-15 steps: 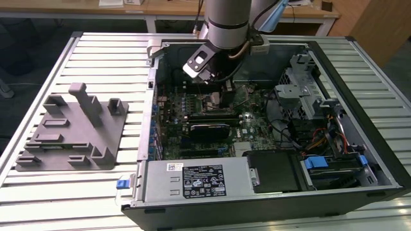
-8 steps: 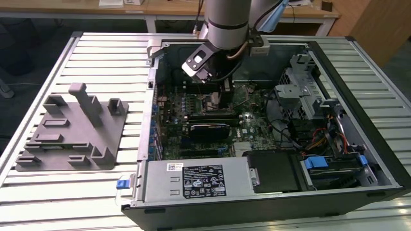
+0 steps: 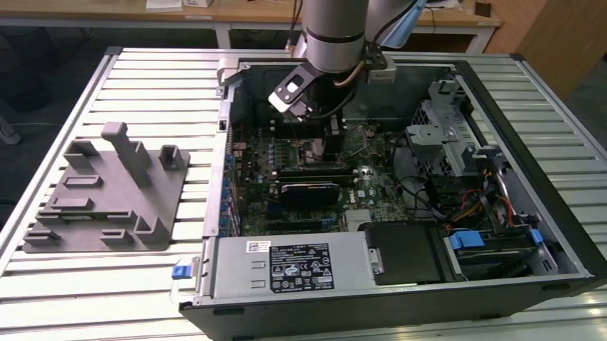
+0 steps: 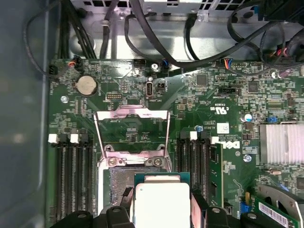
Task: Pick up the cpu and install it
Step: 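Place the cpu into insertion slot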
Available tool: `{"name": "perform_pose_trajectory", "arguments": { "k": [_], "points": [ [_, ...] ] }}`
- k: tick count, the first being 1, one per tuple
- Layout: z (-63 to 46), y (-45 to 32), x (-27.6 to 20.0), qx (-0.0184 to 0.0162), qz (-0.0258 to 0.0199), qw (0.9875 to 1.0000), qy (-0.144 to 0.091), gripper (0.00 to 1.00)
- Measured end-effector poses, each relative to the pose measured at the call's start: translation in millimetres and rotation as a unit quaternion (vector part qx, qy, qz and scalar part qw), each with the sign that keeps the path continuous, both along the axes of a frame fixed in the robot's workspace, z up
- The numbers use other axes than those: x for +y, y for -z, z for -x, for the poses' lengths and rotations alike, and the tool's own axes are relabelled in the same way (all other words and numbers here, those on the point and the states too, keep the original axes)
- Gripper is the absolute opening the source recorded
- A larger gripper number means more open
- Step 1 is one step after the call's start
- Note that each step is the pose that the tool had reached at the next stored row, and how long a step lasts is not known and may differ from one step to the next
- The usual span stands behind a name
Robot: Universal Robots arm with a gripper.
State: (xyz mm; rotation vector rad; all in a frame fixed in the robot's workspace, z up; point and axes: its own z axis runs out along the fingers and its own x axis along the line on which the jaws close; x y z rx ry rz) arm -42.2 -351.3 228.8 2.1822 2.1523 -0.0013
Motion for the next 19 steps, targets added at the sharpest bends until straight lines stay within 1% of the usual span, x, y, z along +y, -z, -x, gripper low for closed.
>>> {"name": "perform_pose_trajectory", "arguments": {
  "k": [3,8,11,15,19],
  "points": [
    [-0.1,1.2,1.1,-0.0001,-0.0004,1.0000,0.000,0.55],
    [0.0,2.8,2.2,0.0000,-0.0065,1.0000,0.000,0.55],
    [0.2,3.3,4.0,0.0000,-0.0071,1.0000,0.000,0.55],
    [0.6,4.2,7.9,0.0000,-0.0072,1.0000,0.000,0.55],
    [1.1,6.6,10.9,0.0004,-0.0072,1.0000,0.000,0.55]
  ]
}}
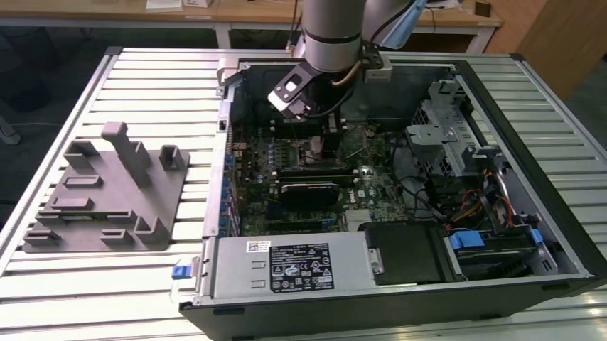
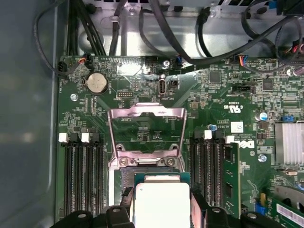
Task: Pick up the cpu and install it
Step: 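Place the cpu into insertion slot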
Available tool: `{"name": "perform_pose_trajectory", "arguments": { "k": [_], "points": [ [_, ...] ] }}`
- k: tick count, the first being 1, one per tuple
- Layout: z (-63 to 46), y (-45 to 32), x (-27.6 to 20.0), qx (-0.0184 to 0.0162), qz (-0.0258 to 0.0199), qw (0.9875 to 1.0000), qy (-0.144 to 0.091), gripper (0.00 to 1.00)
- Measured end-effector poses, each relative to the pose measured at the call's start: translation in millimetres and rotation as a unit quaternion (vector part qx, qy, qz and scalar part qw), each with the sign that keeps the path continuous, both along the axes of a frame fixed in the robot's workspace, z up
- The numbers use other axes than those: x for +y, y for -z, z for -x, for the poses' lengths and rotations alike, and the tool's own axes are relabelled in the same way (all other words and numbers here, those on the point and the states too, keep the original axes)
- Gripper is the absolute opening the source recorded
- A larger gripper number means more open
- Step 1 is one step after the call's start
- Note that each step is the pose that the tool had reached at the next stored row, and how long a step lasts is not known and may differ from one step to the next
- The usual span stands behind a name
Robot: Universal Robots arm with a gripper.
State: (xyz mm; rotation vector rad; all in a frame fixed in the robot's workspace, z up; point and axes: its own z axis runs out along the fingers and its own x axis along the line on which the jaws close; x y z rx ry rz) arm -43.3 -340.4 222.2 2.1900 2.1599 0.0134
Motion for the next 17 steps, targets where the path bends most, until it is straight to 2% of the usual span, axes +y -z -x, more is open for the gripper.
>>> {"name": "perform_pose_trajectory", "arguments": {
  "k": [17],
  "points": [
    [2.8,9.9,6.4,0.0026,0.0001,1.0000,0.000,0.55]
  ]
}}
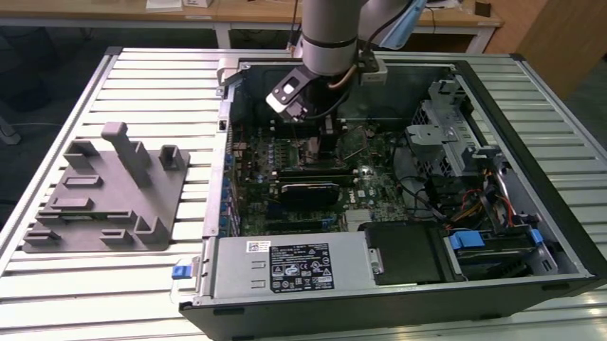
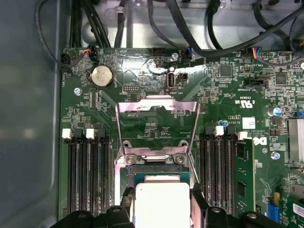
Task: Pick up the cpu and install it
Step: 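Place the cpu into insertion slot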
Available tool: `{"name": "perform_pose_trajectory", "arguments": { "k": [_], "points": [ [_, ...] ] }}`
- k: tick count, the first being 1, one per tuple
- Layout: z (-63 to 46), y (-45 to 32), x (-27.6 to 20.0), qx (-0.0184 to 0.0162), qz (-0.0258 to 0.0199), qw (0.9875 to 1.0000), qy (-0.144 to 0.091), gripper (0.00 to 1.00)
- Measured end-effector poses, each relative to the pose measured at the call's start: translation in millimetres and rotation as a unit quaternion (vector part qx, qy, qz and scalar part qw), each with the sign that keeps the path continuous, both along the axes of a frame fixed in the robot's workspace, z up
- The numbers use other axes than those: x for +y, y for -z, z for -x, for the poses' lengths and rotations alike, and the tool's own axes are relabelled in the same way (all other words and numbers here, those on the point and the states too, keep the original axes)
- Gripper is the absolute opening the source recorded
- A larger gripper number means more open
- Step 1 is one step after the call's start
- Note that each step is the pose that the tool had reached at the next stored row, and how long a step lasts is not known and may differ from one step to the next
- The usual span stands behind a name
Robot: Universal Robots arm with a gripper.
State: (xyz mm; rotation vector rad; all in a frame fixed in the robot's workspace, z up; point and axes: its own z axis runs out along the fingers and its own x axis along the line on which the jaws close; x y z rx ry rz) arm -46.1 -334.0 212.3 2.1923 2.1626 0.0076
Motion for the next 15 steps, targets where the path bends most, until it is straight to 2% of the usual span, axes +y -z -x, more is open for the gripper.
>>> {"name": "perform_pose_trajectory", "arguments": {
  "k": [15],
  "points": [
    [0.1,9.8,0.3,0.0062,-0.0008,1.0000,0.000,0.55]
  ]
}}
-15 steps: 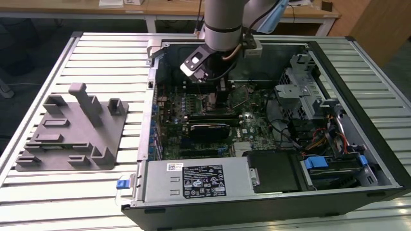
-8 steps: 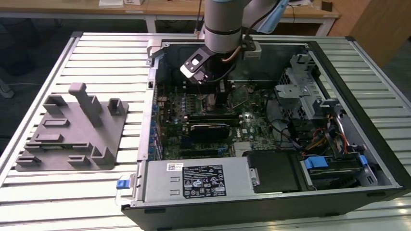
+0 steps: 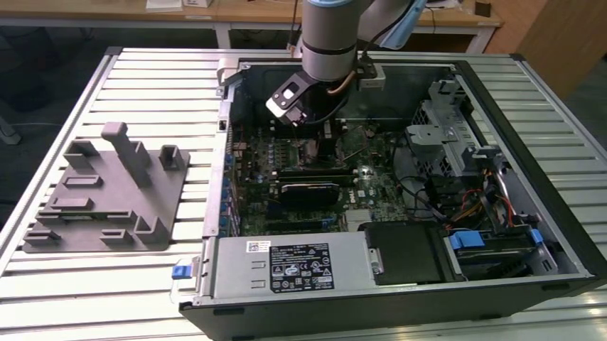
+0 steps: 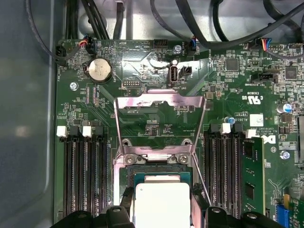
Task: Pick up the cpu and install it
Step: 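Place the cpu into insertion slot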
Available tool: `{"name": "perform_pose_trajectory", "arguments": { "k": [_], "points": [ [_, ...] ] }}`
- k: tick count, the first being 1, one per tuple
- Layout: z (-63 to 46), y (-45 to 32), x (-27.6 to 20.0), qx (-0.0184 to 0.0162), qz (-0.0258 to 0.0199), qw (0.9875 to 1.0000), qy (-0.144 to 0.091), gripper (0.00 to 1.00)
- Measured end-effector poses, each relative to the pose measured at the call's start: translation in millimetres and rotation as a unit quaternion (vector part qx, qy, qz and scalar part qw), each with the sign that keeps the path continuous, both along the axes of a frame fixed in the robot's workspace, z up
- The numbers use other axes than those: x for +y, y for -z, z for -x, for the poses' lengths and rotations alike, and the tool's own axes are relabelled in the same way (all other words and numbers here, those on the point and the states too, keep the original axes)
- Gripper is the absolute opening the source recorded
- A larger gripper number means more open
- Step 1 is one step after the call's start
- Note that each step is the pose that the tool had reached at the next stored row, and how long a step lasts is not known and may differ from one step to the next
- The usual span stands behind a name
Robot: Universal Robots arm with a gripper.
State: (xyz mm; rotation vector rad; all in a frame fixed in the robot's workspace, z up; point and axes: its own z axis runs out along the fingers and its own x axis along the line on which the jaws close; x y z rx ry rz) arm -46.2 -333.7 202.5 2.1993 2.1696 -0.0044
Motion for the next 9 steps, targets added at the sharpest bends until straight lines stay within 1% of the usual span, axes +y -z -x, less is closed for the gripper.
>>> {"name": "perform_pose_trajectory", "arguments": {
  "k": [9],
  "points": [
    [-1.6,2.4,0.0,0.0002,-0.0006,1.0000,-0.001,0.55]
  ]
}}
